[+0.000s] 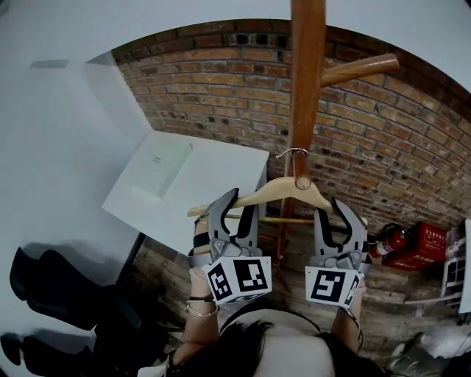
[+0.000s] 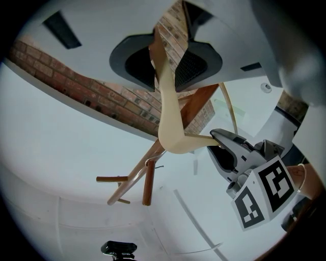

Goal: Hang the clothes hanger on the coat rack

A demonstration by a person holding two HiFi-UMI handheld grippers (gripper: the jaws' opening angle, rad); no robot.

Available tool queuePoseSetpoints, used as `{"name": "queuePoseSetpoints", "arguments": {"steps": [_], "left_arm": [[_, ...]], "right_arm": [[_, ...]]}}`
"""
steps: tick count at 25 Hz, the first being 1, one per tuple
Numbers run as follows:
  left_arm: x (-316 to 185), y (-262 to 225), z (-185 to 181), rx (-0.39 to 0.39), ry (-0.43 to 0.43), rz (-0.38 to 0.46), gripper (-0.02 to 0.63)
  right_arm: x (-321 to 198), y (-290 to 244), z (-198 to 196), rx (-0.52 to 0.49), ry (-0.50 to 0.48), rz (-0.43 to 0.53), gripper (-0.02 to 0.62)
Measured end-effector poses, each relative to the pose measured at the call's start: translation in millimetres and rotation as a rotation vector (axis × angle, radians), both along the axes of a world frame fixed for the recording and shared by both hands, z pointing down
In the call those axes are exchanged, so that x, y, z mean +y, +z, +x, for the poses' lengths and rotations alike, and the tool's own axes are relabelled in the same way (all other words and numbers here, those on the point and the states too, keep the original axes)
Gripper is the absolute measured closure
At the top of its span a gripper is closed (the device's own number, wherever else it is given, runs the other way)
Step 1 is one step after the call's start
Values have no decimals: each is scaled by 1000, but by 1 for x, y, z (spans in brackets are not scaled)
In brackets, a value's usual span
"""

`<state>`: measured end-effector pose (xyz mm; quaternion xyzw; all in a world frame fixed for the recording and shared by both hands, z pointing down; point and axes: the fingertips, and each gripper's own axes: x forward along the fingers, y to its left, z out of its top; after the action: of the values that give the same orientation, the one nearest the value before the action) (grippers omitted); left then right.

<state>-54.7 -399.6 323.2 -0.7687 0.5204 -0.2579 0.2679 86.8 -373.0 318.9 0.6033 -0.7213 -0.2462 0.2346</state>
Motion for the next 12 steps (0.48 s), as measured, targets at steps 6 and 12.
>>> {"name": "queuePoseSetpoints", "arguments": {"steps": [6,12], "left_arm": [[4,2,-3,-18,-8,0,459],[10,-1,-7,-2,-18,-8,459]], "right_arm": [[5,0,1,-5,5,1,468],[8,-2,6,-5,16,-1,460]]}}
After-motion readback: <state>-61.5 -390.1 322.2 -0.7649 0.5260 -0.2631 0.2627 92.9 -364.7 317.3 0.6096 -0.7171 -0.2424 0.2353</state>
